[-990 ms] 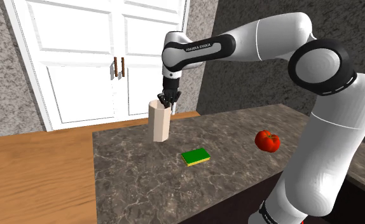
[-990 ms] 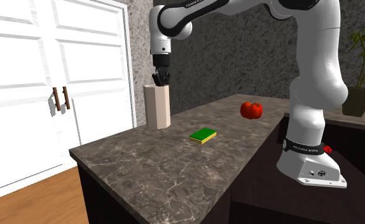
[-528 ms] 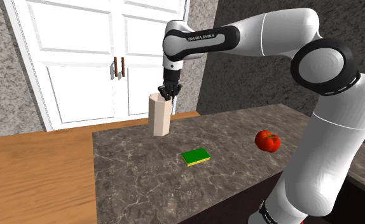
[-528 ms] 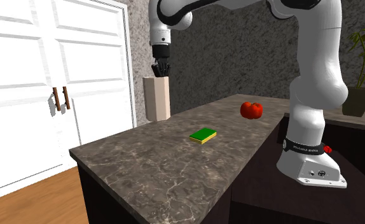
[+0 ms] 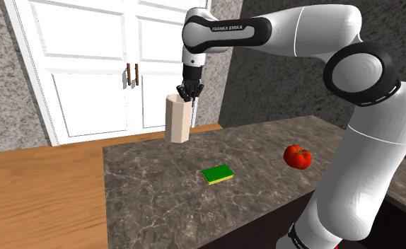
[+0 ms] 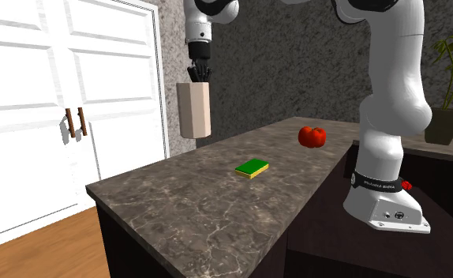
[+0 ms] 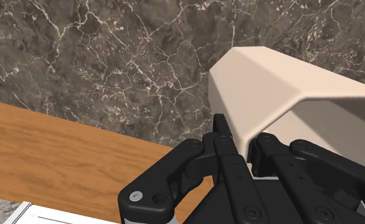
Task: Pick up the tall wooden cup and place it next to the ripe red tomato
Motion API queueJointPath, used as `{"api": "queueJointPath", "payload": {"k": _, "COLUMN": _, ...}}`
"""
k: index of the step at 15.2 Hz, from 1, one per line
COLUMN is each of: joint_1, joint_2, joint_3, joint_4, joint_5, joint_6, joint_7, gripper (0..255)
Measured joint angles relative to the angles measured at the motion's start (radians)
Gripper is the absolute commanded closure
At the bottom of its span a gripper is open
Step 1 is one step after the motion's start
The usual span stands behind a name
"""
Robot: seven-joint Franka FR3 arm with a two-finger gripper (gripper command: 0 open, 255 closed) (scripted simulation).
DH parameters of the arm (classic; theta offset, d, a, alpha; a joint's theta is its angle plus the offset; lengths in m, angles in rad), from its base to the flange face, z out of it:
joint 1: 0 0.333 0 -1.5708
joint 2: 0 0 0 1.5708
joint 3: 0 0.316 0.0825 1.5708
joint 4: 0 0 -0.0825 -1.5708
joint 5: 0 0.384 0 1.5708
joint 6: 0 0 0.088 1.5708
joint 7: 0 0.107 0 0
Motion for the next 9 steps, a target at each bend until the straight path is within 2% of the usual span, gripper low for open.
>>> {"api": "queueJointPath", "payload": {"k": 9, "joint_1": -0.001, "joint_2": 0.012, "joint_3": -0.001, "joint_4": 0.137, "joint_5": 0.0, "joint_6": -0.125, "joint_7": -0.002, "gripper": 255}}
